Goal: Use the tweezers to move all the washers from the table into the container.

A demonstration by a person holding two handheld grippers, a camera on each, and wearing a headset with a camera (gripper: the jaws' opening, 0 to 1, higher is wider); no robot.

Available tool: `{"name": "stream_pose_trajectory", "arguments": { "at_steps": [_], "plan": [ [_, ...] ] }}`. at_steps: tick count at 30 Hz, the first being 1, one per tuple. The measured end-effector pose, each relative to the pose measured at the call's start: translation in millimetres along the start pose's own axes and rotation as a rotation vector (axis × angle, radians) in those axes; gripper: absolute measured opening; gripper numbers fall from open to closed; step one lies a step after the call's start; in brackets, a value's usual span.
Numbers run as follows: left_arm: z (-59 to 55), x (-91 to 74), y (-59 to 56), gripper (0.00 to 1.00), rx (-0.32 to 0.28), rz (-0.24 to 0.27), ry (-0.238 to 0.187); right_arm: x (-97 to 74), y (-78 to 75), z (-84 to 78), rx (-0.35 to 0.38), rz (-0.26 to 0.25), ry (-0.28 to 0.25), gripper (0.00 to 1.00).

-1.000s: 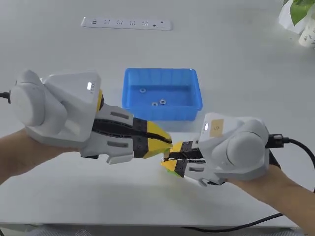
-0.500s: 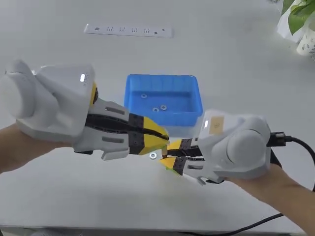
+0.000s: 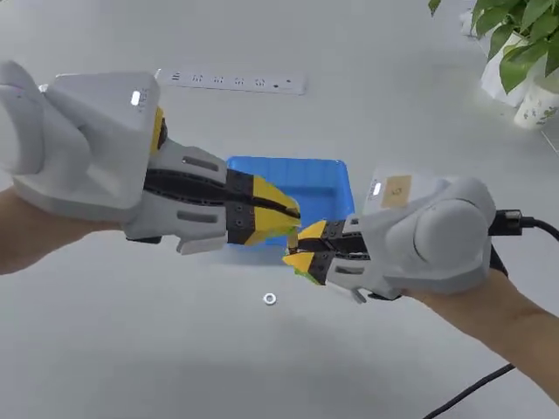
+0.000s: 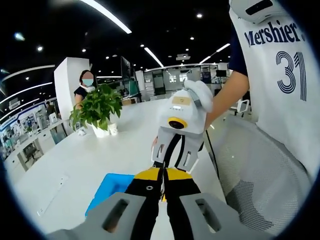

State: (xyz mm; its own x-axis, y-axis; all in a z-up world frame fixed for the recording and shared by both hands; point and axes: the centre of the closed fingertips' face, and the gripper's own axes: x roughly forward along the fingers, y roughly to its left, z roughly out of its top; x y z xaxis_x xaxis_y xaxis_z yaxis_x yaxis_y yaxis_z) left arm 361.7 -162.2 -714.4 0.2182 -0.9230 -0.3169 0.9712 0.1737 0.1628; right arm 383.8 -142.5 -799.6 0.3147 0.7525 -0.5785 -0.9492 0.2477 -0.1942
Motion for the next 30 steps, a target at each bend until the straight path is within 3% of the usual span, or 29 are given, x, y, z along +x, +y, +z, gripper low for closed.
{"name": "stream_pose_trajectory", "arguments": {
  "at_steps": [7, 13, 19, 30],
  "plan": [
    [10.4, -2.1, 23.9, 0.05, 0.043, 0.035, -0.014, 0.9, -26.8, 13.3, -0.034, -0.039, -0.001, 0.1],
    [11.3, -3.8, 45.5, 0.05, 0.069, 0.059, -0.02, 8.4, -48.2, 19.8, -0.037, -0.064, -0.012, 0.1],
    [-5.8, 6.8, 67.1, 0.05, 0.058, 0.075, -0.012, 23.7, -63.2, 6.5, -0.02, -0.065, 0.018, 0.1],
    [-32.8, 27.4, 80.6, 0.05, -0.002, 0.069, 0.008, 39.6, -69.5, -20.0, 0.024, -0.044, 0.071, 0.1]
  ]
}}
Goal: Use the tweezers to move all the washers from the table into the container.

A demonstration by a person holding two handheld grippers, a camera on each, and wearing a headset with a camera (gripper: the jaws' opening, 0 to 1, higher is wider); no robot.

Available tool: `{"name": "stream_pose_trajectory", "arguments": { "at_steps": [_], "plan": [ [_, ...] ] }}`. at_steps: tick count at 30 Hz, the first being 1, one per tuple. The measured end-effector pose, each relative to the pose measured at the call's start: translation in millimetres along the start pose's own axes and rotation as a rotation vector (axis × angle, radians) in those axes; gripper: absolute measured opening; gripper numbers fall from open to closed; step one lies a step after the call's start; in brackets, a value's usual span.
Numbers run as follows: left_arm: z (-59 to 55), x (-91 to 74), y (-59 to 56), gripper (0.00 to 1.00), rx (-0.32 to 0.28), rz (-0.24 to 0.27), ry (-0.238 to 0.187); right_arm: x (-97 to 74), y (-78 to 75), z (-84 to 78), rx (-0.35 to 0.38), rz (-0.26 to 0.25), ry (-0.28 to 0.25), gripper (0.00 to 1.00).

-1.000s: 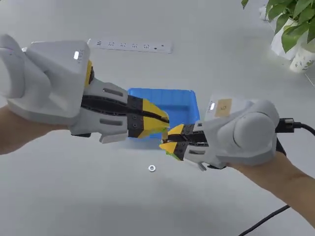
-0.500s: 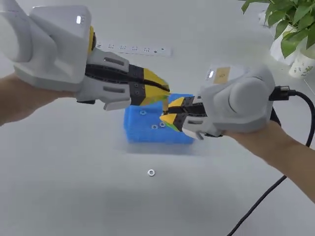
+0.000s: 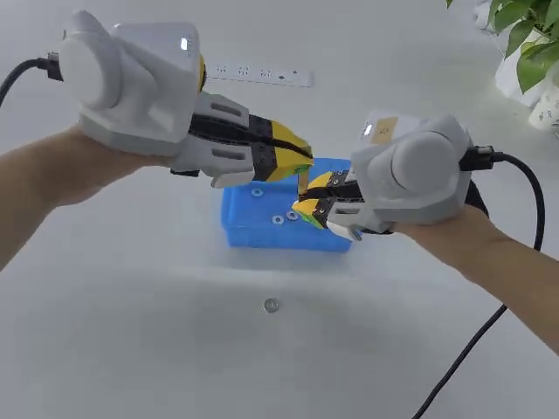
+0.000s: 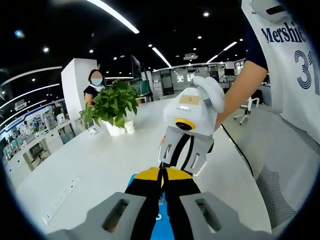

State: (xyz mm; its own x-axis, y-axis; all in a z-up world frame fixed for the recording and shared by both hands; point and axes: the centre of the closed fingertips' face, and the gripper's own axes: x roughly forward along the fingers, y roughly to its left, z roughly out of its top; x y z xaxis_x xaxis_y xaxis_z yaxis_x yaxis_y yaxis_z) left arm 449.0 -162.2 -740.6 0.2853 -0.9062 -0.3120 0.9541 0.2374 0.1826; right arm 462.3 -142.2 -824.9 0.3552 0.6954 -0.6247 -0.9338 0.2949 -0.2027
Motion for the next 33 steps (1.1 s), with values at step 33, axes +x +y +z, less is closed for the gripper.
{"name": "stream_pose_trajectory", "arguments": {
  "at_steps": [33],
  "plan": [
    [16.9, -18.6, -8.9, 0.05, -0.007, 0.046, -0.018, -8.8, 3.2, 14.6, 0.026, -0.043, -0.031, 0.11]
  ]
}}
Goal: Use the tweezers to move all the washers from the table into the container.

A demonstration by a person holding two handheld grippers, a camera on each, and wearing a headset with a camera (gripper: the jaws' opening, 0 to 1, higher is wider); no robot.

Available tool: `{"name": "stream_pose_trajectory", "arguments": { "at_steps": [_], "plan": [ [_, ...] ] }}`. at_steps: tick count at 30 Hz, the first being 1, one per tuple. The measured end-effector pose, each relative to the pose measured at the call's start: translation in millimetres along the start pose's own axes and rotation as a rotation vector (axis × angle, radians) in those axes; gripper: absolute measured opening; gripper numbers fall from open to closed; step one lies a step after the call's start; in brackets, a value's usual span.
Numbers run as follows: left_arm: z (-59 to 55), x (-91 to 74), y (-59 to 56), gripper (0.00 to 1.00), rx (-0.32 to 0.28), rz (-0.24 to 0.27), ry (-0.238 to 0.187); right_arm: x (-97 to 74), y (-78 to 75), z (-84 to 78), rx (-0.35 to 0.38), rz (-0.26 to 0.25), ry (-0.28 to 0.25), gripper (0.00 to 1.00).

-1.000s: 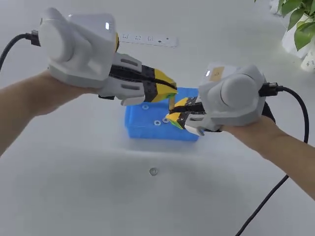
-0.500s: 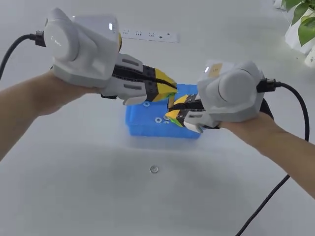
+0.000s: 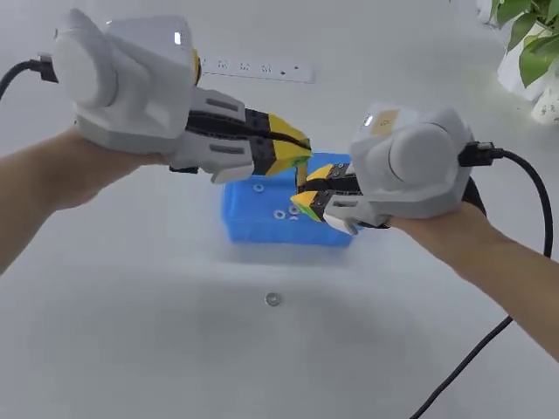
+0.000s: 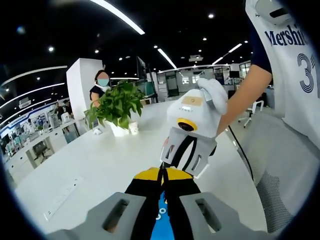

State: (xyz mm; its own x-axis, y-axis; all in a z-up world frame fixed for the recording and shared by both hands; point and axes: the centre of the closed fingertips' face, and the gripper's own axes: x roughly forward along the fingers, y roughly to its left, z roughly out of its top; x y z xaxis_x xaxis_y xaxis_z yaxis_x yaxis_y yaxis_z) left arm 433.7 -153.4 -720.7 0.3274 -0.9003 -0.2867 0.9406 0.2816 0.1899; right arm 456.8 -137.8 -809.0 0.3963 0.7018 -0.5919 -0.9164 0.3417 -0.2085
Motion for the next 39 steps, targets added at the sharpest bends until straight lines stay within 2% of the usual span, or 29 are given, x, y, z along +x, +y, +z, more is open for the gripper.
{"name": "stream_pose_trajectory", "arguments": {
  "at_steps": [5, 10, 14, 21, 29, 31, 33, 39],
  "plan": [
    [10.3, -12.8, -8.5, 0.05, 0.023, 0.004, -0.007, -6.1, 5.8, 8.0, -0.016, -0.006, -0.015, 0.11],
    [15.6, -21.5, -17.7, 0.05, 0.026, 0.011, -0.017, -11.5, 11.0, 10.7, -0.013, -0.006, -0.021, 0.11],
    [18.2, -25.5, -25.4, 0.05, 0.013, 0.011, -0.028, -16.9, 20.6, 12.6, -0.023, -0.002, -0.02, 0.11],
    [20.3, -30.7, -44.2, 0.05, 0.0, -0.016, -0.024, -24.0, 41.4, 12.8, -0.017, 0.01, -0.033, 0.11],
    [11.4, -28.8, -69.2, 0.06, -0.015, -0.055, -0.011, -26.6, 59.4, 0.7, -0.027, 0.039, -0.006, 0.11],
    [8.6, -29.8, -72.6, 0.06, -0.024, -0.056, -0.009, -26.8, 63.5, -1.7, -0.028, 0.045, -0.001, 0.11],
    [5.5, -31.5, -74.6, 0.06, -0.045, -0.045, -0.012, -25.9, 69.2, -4.1, -0.021, 0.054, -0.002, 0.11],
    [-5.5, -33.0, -88.4, 0.06, -0.095, -0.07, -0.005, -20.1, 87.3, -12.3, -0.003, 0.087, 0.006, 0.11]
  ]
}}
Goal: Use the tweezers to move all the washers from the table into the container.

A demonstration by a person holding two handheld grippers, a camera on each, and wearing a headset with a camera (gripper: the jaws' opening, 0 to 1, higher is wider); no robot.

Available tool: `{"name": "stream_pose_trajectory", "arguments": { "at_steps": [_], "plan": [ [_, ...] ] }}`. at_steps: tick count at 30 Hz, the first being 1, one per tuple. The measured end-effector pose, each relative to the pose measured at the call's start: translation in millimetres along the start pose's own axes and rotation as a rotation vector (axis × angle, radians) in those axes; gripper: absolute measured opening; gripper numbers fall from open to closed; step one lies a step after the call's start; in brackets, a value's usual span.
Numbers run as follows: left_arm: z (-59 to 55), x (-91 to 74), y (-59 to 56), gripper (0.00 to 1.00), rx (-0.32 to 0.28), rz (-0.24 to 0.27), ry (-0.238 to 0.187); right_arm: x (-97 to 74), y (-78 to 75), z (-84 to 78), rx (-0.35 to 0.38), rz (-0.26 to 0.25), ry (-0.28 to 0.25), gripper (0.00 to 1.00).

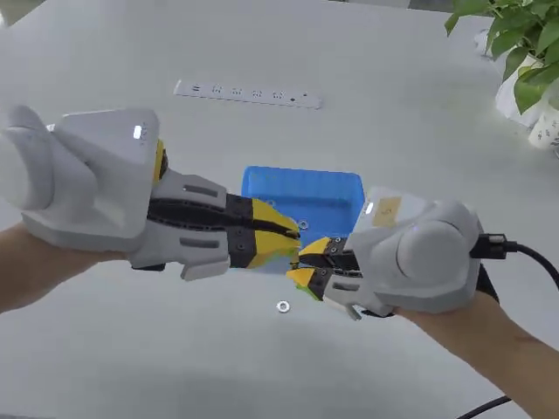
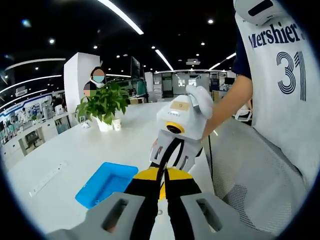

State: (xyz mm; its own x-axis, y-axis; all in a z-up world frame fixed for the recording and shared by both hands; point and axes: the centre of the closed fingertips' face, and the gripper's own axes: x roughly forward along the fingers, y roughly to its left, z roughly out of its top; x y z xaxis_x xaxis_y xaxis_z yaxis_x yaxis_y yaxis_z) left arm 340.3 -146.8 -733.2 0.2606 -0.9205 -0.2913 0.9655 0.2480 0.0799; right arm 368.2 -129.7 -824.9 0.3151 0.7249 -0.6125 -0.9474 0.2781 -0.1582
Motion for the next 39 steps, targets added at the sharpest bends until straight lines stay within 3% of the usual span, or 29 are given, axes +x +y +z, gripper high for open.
{"name": "stream_pose_trajectory", "arguments": {
  "at_steps": [12, 26, 39],
  "plan": [
    [-21.6, 4.2, -11.2, 0.06, -0.045, 0.005, 0.018, 13.5, 20.9, -17.0, 0.043, 0.036, 0.019, 0.11],
    [-32.5, 8.0, -2.8, 0.06, -0.095, 0.031, 0.008, 19.4, 17.3, -28.2, 0.085, 0.033, 0.027, 0.11],
    [-42.4, 13.8, 1.2, 0.06, -0.113, 0.005, 0.034, 25.7, 22.9, -35.5, 0.115, 0.055, 0.031, 0.11]
  ]
}}
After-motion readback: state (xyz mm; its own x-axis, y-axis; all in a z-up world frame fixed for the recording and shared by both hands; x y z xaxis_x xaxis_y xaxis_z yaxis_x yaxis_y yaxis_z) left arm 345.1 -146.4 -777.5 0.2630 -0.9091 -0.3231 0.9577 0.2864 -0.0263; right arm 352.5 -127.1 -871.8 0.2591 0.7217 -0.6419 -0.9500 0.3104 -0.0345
